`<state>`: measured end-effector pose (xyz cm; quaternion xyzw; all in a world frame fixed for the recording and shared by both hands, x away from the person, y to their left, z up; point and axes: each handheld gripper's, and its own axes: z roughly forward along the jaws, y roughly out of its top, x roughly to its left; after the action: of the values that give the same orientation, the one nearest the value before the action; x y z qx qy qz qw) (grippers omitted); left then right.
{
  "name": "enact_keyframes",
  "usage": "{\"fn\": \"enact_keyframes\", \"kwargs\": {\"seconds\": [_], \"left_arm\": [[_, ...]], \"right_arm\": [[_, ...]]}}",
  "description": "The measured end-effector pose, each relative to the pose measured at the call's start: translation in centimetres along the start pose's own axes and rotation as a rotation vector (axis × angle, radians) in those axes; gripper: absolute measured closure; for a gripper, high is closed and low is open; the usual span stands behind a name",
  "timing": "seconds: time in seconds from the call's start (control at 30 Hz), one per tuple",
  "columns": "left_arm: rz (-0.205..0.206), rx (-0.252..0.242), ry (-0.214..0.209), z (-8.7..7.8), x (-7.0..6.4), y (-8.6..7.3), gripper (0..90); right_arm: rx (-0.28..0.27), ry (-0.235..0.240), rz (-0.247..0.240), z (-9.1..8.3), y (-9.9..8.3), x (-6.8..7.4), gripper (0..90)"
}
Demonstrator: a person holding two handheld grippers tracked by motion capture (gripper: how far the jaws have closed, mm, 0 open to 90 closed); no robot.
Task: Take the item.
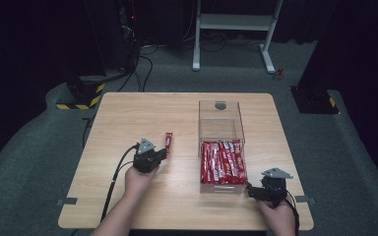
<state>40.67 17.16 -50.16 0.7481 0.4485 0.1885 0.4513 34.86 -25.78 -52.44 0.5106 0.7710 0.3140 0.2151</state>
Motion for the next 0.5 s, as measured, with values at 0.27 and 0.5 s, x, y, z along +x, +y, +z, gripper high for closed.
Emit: {"fn": "enact_keyframes", "kwargs": {"seconds": [0.27,0.5], "left_arm": [[-0.004,0.034,0.008,1.0,-0.07,-0.49,89.7],[-0.002,0.05,0.014,1.24,-0.19,-0.81,89.2]], "right_arm": [[0.0,0.0,0.001,0.0,0.0,0.01,11.3],[0.001,0.002,-0.002,-0.01,-0.01,0.01,11.3]]}}
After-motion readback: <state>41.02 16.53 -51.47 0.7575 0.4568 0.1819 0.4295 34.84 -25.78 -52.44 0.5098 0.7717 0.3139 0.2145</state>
